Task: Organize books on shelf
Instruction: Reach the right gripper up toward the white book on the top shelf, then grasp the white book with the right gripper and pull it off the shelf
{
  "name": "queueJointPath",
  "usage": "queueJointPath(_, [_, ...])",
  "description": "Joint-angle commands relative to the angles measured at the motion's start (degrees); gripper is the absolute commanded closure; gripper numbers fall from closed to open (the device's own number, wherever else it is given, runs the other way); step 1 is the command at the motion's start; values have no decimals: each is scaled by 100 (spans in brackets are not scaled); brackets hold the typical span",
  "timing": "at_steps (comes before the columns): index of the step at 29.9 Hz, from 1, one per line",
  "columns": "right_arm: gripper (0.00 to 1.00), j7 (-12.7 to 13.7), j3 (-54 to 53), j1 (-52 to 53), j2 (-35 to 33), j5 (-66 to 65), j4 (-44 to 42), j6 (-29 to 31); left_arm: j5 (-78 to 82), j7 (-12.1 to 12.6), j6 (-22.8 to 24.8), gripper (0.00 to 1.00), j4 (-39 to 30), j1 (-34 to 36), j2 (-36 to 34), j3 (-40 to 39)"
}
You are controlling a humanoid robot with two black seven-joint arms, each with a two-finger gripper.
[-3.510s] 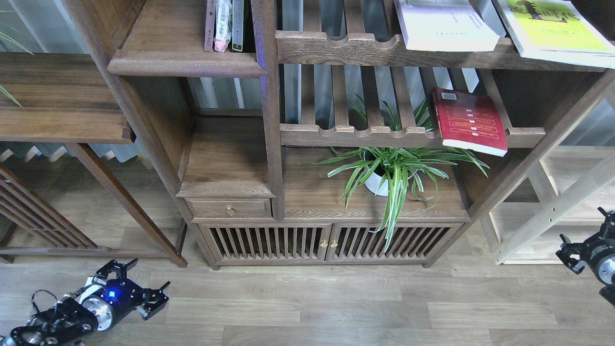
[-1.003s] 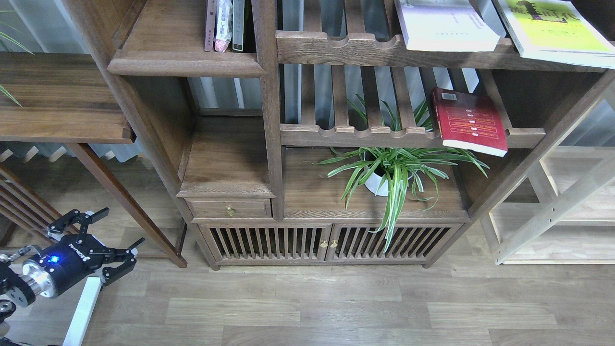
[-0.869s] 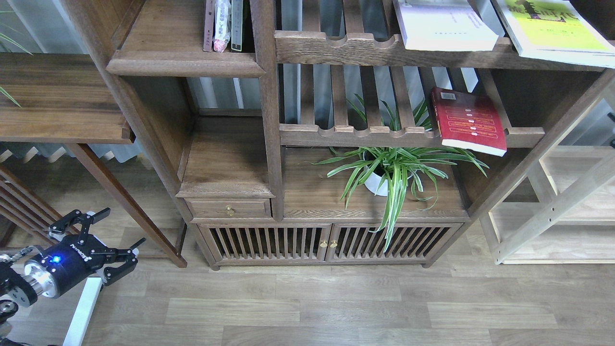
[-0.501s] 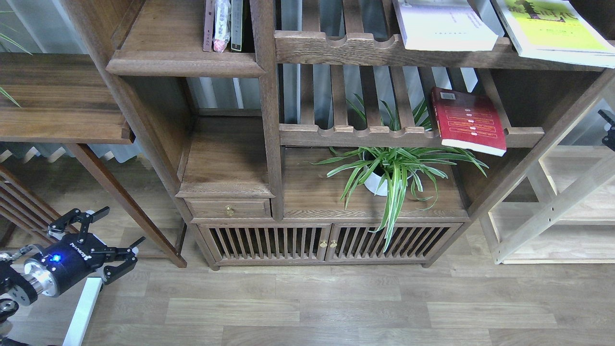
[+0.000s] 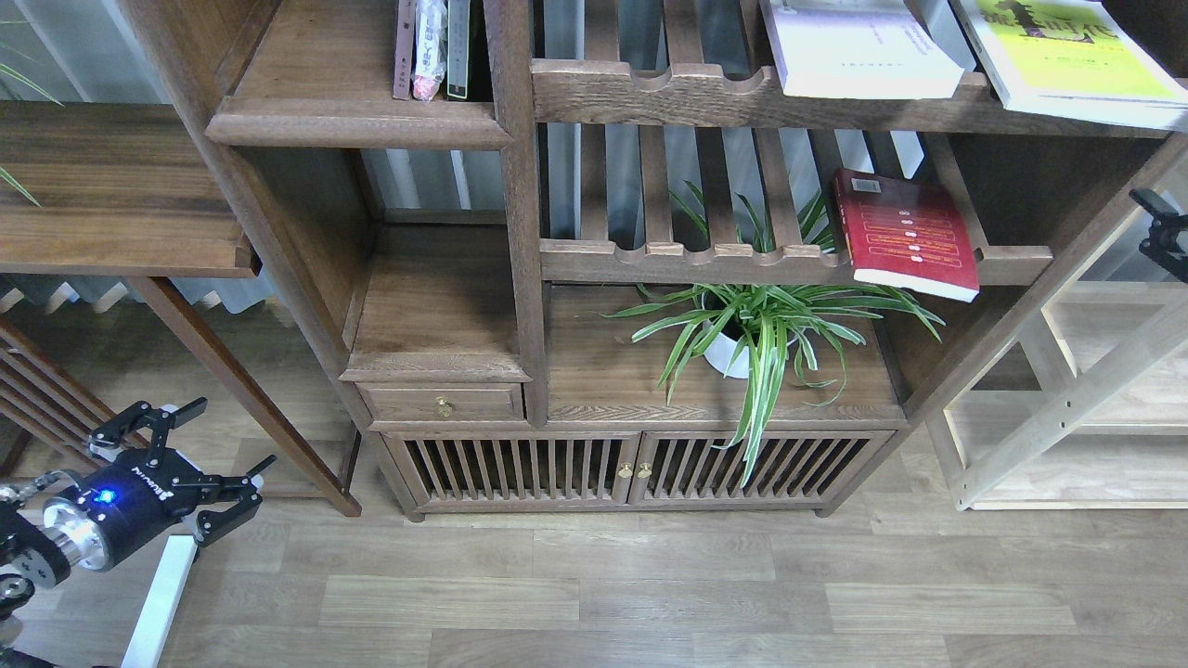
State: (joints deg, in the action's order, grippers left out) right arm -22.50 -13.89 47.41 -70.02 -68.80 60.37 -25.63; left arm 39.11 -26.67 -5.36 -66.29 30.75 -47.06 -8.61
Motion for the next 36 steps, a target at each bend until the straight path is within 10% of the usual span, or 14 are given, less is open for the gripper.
queueJointPath(1, [0,9,9,181,190,-204,-105,66,0,-5,0,0,20,1,4,0])
queueJointPath(17, [5,-106,1441,1780,1016,-187,-851,234,-44,-31,-123,0,64,-8,4,-9])
queueJointPath(28, [46,-352,1617,1825,1254,-231,-1282,260,-62,-57,-123,0,196,-16,4,-9])
queueJointPath(33, [95,-352,1617,1842,1219,-231,-1318,453,-70,-57,-123,0,196,-16,13,-9])
queueJointPath(36, [100,-369,1608,1851,1105,-222,-1335,497,-70,-57,-132,0,196,-25,13,-9])
